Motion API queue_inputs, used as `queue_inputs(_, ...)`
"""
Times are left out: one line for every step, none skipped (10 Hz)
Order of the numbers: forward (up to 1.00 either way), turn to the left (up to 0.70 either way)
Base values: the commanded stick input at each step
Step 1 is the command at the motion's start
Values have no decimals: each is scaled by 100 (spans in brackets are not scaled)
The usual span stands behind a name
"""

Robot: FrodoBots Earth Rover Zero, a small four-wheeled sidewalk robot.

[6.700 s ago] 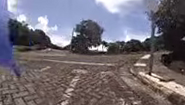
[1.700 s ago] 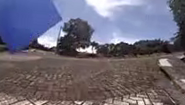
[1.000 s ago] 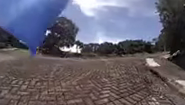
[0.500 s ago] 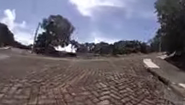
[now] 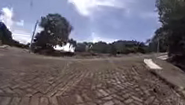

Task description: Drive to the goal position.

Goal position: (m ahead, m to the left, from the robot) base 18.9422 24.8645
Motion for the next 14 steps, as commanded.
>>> queue_inputs(0, 0)
queue_inputs(0, 0)
queue_inputs(0, 0)
queue_inputs(0, 0)
queue_inputs(0, 0)
queue_inputs(0, 0)
queue_inputs(0, 0)
queue_inputs(0, 0)
queue_inputs(0, 31)
queue_inputs(0, 45)
queue_inputs(0, 16)
queue_inputs(0, 24)
queue_inputs(0, 45)
queue_inputs(0, 45)
